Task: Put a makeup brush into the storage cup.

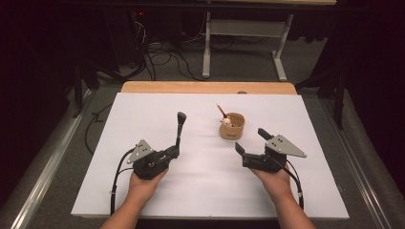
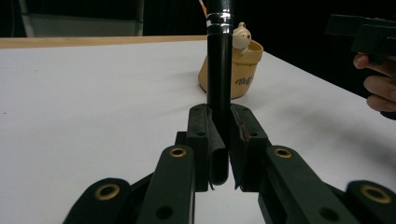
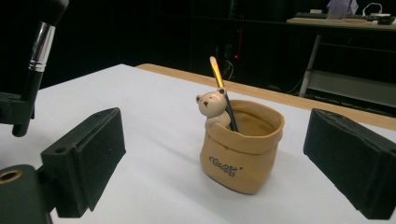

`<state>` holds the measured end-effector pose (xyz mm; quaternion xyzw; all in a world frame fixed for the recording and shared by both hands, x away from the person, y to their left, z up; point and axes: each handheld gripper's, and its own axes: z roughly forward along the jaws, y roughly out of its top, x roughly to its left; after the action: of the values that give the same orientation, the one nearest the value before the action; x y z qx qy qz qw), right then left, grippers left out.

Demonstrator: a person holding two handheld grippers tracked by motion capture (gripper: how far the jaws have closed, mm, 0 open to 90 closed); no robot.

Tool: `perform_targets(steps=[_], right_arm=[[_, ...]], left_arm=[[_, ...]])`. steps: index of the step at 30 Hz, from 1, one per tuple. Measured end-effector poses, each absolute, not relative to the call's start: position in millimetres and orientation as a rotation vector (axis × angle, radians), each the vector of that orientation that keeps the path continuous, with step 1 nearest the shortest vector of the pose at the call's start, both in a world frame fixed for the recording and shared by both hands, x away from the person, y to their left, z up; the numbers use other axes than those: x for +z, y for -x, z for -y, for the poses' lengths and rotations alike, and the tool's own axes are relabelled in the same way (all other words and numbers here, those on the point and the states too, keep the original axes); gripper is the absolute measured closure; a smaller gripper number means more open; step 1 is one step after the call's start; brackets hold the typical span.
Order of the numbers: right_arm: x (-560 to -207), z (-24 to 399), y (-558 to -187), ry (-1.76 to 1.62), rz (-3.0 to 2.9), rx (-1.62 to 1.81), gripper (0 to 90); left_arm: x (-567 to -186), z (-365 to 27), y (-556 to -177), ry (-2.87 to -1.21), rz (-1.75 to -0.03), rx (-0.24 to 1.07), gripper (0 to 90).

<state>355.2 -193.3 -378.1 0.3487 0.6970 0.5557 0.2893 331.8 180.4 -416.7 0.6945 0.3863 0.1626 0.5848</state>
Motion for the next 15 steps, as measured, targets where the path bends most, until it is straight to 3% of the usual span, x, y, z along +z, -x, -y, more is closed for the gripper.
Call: perform_targets(steps=[15], right_arm=[[-375,184,-347,-0.919,-1.881,1.551,9.4]], left_arm=[[-402,-161,-340,-1.662,-0.836,0.372,79.4]])
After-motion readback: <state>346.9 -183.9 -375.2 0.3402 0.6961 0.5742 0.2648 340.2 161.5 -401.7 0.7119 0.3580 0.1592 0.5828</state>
